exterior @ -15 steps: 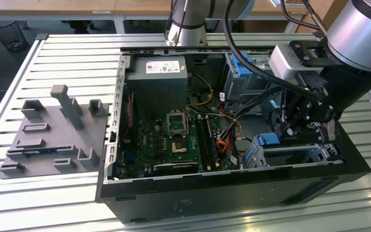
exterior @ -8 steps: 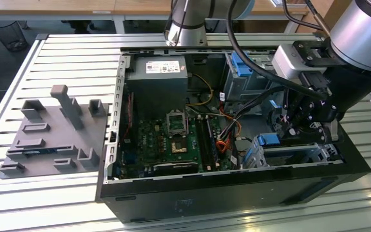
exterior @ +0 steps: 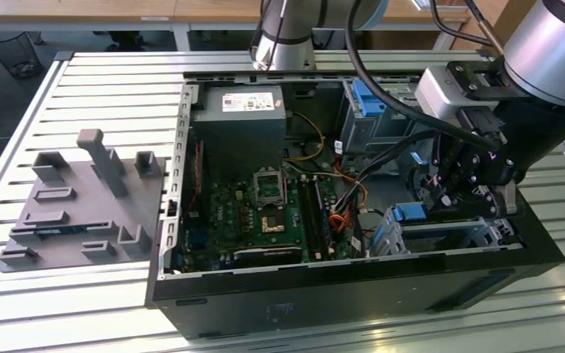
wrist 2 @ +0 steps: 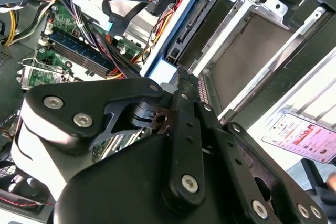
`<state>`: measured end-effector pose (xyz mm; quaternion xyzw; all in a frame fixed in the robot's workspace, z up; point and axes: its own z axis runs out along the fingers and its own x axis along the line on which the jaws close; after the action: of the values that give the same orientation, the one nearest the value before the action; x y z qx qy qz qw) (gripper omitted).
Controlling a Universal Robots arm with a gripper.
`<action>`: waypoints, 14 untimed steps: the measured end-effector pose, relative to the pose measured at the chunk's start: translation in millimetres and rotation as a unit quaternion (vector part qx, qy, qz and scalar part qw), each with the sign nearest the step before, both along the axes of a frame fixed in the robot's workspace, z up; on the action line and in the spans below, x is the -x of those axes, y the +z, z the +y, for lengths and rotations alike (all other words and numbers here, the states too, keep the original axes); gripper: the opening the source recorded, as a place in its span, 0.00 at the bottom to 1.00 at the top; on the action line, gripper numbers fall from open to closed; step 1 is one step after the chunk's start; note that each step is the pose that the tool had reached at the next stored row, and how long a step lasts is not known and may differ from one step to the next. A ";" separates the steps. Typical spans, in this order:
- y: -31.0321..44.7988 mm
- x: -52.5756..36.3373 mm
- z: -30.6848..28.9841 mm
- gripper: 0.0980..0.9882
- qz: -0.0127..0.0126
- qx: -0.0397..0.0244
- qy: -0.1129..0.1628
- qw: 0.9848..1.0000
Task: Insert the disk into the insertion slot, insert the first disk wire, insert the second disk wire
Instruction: 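Insert the first disk wire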
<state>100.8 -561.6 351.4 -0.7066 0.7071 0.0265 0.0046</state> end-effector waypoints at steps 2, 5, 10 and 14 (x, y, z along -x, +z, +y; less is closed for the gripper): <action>1.9 0.0 0.3 0.01 0.000 0.000 0.000 1.000; 5.0 0.0 0.4 0.01 0.000 0.000 0.000 1.000; 9.9 0.0 1.4 0.01 0.000 0.000 0.000 1.000; 9.9 -0.7 2.2 0.01 0.000 0.000 0.000 1.000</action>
<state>101.5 -559.3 361.3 -0.7066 0.7071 0.0264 0.0045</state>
